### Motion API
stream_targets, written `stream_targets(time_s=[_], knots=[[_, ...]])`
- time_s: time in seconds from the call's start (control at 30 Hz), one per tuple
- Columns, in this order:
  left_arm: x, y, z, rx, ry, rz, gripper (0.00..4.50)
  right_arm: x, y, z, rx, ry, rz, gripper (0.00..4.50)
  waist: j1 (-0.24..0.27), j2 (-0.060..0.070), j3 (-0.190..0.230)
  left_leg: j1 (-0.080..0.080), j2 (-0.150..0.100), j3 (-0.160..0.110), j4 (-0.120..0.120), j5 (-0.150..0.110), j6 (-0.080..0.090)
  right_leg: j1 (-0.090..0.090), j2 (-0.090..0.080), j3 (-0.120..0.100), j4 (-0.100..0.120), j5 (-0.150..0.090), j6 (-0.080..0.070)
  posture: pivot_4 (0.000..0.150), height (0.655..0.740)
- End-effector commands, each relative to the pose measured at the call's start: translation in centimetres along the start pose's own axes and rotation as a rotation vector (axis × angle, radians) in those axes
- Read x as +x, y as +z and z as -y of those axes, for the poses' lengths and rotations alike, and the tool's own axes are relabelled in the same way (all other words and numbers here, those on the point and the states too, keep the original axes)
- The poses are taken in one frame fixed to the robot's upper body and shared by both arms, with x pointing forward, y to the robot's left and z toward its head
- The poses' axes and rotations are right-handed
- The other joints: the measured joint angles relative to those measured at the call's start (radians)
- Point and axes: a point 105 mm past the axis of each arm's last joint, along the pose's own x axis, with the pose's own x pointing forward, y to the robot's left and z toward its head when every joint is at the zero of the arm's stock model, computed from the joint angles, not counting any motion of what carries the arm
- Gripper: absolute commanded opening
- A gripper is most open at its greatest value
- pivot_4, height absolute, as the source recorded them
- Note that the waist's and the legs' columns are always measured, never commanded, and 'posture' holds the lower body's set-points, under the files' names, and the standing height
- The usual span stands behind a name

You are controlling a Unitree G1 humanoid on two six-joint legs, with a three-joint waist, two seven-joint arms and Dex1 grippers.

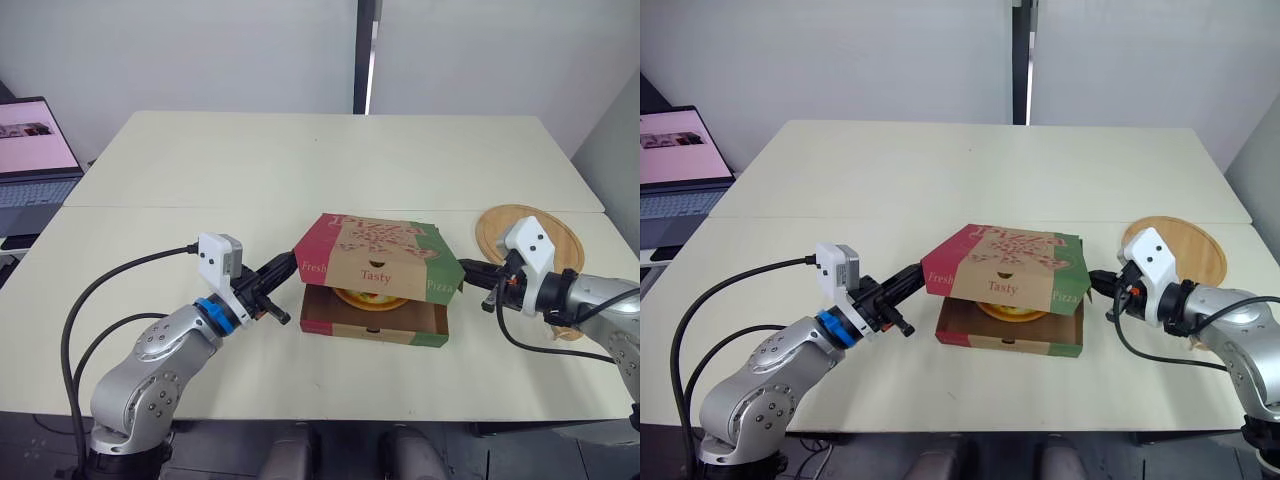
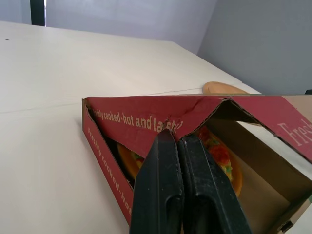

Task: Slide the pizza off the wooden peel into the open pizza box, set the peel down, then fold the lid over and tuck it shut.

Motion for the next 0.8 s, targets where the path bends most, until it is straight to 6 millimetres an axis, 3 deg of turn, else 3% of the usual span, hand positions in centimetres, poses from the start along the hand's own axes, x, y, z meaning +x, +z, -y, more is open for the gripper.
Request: stream_targets(time_s=[0.03, 0.23, 0.33, 0.53, 0.8], knots=[[-0.2, 0.1, -0.1, 0.027, 0.004, 0.001, 0.0, 0.0, 0.8, -1.0, -0.028, 0.025, 0.035, 0.06, 0.0, 0.0, 0.0, 0.0, 0.0, 0.0, 0.0, 0.0, 0.0, 0.0, 0.0, 0.0, 0.0, 0.0, 0.0, 0.15, 0.7281], [-0.4, -0.3, -0.4, 0.037, 0.016, -0.011, 0.0, -0.7, 0.3, -0.6, -0.038, 0.007, 0.019, 0.06, 0.0, 0.0, 0.0, 0.0, 0.0, 0.0, 0.0, 0.0, 0.0, 0.0, 0.0, 0.0, 0.0, 0.0, 0.0, 0.15, 0.7281], [-0.4, -0.3, -0.4, 0.038, 0.019, -0.011, 0.0, -1.7, 0.3, 0.9, -0.075, -0.032, -0.007, 0.06, 0.001, 0.0, 0.0, 0.0, 0.0, 0.0, 0.0, 0.0, 0.0, 0.0, 0.0, 0.0, 0.0, 0.0, 0.0, 0.15, 0.7281], [-0.5, -0.5, -0.5, 0.042, 0.021, -0.01, 0.0, -2.7, 2.8, 2.9, -0.107, -0.066, 0.05, 0.06, -0.002, 0.0, 0.0, 0.0, 0.0, 0.0, 0.0, 0.0, 0.0, 0.0, 0.0, 0.0, 0.0, 0.0, 0.0, 0.15, 0.7281], [-0.5, -0.4, -0.3, 0.054, 0.015, -0.002, 0.0, 0.2, 5.7, -1.0, -0.135, 0.104, 0.15, 0.06, 0.0, 0.0, 0.0, 0.0, 0.0, 0.0, 0.0, 0.0, 0.0, 0.0, 0.0, 0.0, 0.0, 0.0, 0.0, 0.15, 0.7281]])
